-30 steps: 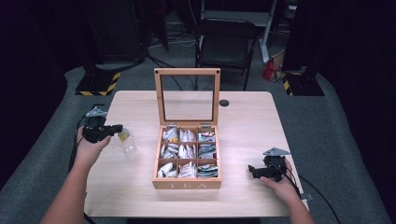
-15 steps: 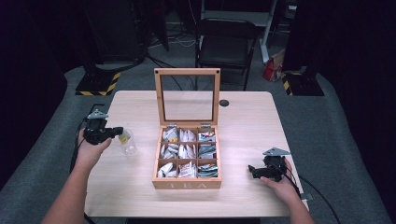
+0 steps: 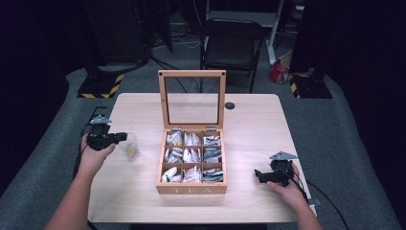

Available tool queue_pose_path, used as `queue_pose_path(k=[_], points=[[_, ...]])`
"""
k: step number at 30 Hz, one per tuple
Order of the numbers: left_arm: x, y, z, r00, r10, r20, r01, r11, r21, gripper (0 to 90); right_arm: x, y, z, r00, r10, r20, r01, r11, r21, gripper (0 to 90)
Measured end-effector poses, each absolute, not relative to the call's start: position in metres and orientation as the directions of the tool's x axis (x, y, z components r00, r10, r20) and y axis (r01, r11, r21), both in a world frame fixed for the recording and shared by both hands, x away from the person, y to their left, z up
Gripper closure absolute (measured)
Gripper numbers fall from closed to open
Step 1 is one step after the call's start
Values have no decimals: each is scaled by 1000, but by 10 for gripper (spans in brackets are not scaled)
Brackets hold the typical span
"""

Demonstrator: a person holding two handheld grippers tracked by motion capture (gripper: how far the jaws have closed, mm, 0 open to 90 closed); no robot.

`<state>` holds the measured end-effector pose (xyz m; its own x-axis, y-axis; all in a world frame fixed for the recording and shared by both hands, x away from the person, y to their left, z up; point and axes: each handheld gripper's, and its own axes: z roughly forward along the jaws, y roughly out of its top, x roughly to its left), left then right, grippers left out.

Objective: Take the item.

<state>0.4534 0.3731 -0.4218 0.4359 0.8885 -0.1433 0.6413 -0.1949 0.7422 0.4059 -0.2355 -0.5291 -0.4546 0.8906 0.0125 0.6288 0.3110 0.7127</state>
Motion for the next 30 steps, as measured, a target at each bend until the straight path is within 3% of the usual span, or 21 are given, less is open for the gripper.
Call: queue_pose_path(k=[14,24,30], points=[[451,377,-416,432,891,-136,629,-191,753,724,406,-235,-529,-455,890,13,631,312,710,0],[446,365,-400,478,867,-145,599,-200,775,589,406,-235,-529,-455,890,13,631,313,710,0],[440,358,-391,496,858,-133,576,-210,790,571,406,-235,-529,-455,890,13,631,313,710,0]])
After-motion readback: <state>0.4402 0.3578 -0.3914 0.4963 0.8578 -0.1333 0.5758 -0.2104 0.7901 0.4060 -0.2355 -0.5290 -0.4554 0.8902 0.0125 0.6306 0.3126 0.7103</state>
